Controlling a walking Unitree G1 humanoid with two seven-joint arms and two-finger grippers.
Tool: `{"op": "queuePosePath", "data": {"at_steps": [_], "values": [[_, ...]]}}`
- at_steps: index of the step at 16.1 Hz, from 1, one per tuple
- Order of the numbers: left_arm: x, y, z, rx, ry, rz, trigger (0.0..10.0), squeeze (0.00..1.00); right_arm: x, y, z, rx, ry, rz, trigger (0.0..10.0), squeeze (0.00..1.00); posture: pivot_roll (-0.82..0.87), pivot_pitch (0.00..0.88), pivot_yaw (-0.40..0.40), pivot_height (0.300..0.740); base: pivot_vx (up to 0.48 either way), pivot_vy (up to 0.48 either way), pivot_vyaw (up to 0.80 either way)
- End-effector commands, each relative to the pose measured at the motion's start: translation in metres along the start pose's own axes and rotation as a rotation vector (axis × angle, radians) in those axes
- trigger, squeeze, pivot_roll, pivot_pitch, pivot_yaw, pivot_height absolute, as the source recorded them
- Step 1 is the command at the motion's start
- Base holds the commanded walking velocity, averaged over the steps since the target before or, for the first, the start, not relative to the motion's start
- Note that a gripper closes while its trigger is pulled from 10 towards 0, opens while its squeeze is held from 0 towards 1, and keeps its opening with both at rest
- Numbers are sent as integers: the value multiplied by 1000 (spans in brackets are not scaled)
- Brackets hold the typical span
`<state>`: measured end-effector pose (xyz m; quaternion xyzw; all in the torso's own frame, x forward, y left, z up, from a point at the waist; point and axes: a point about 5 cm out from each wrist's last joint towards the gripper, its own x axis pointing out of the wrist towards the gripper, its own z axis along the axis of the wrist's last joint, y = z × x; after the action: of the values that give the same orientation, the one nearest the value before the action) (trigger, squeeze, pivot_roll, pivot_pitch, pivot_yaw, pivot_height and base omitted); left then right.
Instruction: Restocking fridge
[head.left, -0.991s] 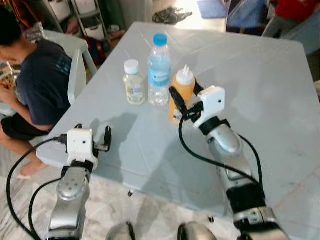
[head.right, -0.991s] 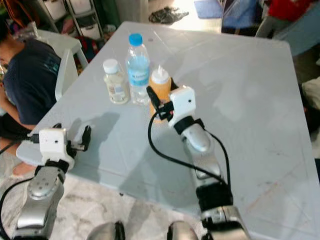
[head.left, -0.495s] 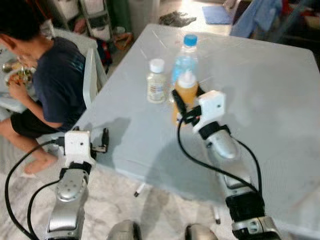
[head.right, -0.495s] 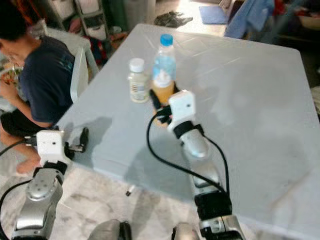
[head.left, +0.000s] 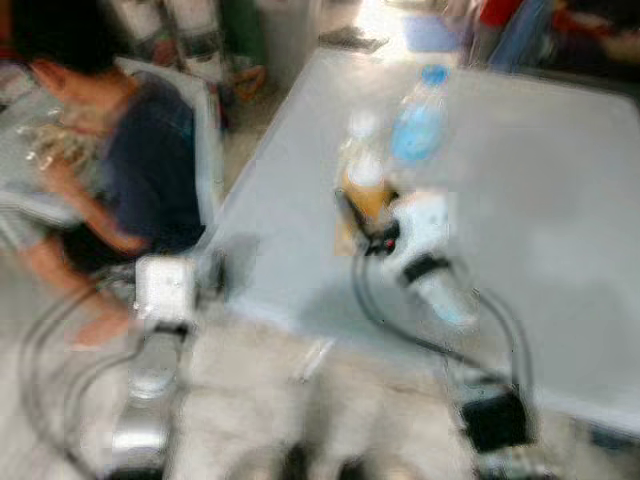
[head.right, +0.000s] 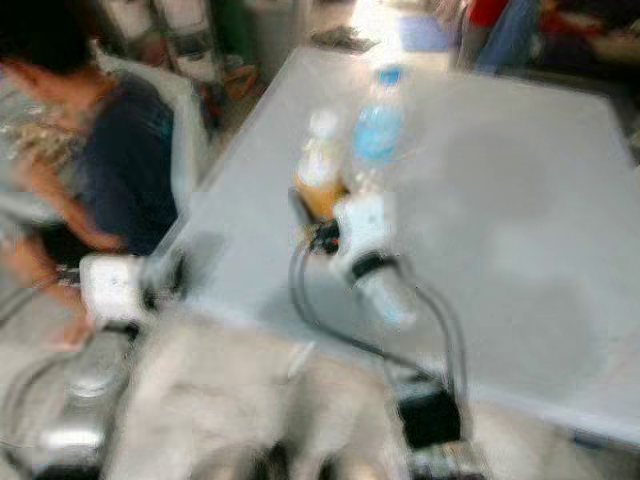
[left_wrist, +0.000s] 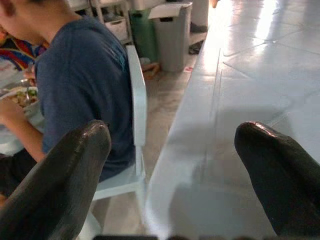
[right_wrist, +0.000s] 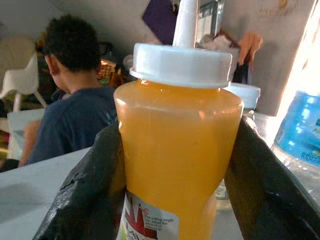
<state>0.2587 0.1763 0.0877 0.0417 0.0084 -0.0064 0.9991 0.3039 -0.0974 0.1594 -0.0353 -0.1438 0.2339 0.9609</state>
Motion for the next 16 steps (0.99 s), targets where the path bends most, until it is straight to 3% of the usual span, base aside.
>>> {"op": "queuePosePath", "data": {"at_steps": [1,8,10,14,15,16], "values": [[1,6,1,14,-3,15,10000,0,0,15,-6,11,28,67,10000,0,-17,90,24,740,0,424,800],[1,11,-3,21,2,34,10000,0,-3,19,-11,34,25,70,10000,0,-11,79,13,740,0,0,800],[6,19,-6,42,6,44,10000,0,1,26,-14,53,22,79,10000,0,0,75,8,740,0,0,797],[8,17,-2,43,-10,47,10000,0,6,28,-14,64,5,91,10000,0,10,66,2,740,0,0,792],[7,14,-4,40,-7,41,10000,0,6,28,-14,62,1,93,3333,0,10,65,1,740,0,0,769],[6,12,-6,38,-5,36,10000,0,6,28,-14,51,4,93,4784,0,10,65,1,740,0,0,769]]}}
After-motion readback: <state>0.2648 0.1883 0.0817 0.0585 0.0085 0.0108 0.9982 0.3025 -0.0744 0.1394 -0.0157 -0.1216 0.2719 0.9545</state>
